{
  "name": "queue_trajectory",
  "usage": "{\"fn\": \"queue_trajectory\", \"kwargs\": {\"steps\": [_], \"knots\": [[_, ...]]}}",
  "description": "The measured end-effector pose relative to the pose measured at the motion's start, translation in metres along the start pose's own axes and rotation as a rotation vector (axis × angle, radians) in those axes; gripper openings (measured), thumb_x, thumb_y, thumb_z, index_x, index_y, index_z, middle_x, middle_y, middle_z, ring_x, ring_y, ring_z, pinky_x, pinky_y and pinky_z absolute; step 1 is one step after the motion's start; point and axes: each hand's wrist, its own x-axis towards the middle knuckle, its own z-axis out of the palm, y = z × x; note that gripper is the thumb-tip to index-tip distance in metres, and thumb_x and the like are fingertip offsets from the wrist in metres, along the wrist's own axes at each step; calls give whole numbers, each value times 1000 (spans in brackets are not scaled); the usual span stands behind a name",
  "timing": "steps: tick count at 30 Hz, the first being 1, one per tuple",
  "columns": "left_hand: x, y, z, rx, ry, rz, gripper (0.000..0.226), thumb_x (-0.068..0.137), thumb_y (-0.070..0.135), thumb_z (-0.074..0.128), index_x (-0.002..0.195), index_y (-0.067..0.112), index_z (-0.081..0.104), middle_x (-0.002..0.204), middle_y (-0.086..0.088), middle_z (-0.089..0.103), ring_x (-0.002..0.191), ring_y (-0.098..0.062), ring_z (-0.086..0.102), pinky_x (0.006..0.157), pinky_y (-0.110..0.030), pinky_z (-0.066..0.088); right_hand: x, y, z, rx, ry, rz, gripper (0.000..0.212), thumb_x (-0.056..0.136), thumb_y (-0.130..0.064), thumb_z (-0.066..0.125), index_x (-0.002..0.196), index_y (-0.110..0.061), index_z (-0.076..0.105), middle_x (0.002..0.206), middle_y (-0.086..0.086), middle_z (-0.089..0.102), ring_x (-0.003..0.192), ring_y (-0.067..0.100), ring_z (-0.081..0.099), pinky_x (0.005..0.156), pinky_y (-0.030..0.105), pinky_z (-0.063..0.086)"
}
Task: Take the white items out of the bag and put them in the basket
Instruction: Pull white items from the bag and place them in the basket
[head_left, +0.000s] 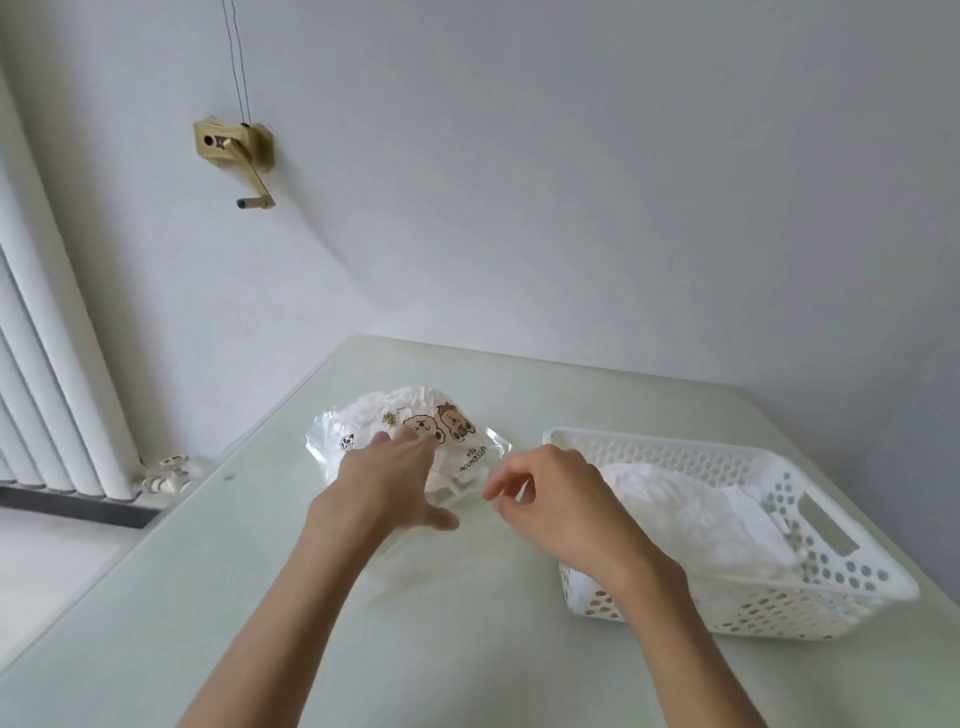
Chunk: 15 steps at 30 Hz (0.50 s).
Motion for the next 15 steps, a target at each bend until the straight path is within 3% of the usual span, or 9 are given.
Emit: {"fn": "queue_trajectory", "kwargs": {"steps": [4,9,12,15], "knots": [[9,-24,-2,-104,141,-180,23,93,30,54,112,21,64,121,-2,59,111,-26,55,77,-28,36,4,-10,11,-89,-98,-8,21,88,-21,54,91,-33,71,82,-16,63,80,7,59,61,18,39],[24,-41,2,-300,339,-249,24,100,23,39,113,11,54,119,-8,54,107,-32,53,76,-33,36,17,-23,45,-172,-31,3,24,94,-21,48,102,-25,70,103,-4,70,98,23,63,81,29,46],[30,-46,7,-396,298,-258,22,100,21,33,112,9,47,107,-10,58,103,-35,53,76,-35,38,21,-28,58,-263,144,-49,25,97,-22,43,98,-23,68,98,-3,70,96,22,61,85,32,34],[34,-56,11,-471,248,-194,18,100,21,31,106,13,46,107,-7,66,98,-30,59,77,-37,44,21,-29,60,-158,306,-117,15,97,-24,49,107,-27,60,102,-8,68,98,16,61,84,28,31]]}}
